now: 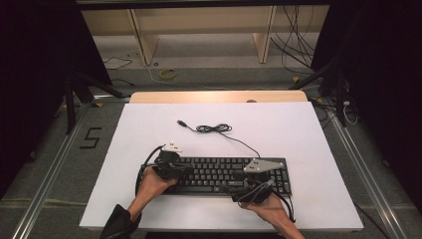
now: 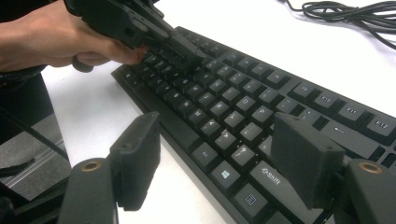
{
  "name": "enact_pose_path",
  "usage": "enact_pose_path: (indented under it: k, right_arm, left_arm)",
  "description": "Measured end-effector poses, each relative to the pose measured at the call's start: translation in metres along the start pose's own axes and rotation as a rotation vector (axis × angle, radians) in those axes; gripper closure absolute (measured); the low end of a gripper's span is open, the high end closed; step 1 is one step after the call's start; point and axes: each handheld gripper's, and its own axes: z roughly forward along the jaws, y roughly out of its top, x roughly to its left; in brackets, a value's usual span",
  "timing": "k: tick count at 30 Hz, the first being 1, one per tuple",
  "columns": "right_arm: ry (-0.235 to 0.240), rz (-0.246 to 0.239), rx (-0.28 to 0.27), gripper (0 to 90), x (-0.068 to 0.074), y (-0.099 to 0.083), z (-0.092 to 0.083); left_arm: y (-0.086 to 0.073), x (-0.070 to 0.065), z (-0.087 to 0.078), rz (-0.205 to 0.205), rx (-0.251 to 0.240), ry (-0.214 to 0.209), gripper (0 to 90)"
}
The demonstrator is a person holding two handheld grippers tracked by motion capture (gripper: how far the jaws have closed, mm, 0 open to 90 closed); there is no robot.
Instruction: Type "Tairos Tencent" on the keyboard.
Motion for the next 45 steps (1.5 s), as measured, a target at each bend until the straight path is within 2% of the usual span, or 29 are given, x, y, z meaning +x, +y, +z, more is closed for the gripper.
enact_pose_path:
  k: [11,15,20,27,35,45]
  right_arm:
    - [-0.007,-0.002,0.004,34.5,0.000,-0.001,-0.001]
    - [-0.009,0.001,0.001,34.5,0.000,-0.001,-0.002]
    - [-0.013,0.003,-0.007,34.6,-0.001,-0.002,-0.002]
    - [-0.018,0.004,-0.016,34.6,-0.002,-0.002,-0.006]
    - [-0.021,0.011,-0.033,34.6,-0.003,-0.003,-0.011]
    - [-0.027,0.012,-0.048,34.7,-0.005,-0.007,-0.017]
  left_arm:
    - [-0.003,-0.003,0.004,0.017,-0.010,0.020,89.2]
    - [-0.002,-0.004,0.000,0.011,-0.024,0.005,88.8]
    - [0.001,-0.004,-0.008,-0.009,-0.054,-0.015,80.7]
    - [0.000,-0.002,-0.019,-0.041,-0.104,-0.065,66.1]
    - [-0.004,-0.004,-0.029,-0.044,-0.164,-0.095,45.7]
    - [-0.010,-0.010,-0.037,-0.046,-0.243,-0.152,34.8]
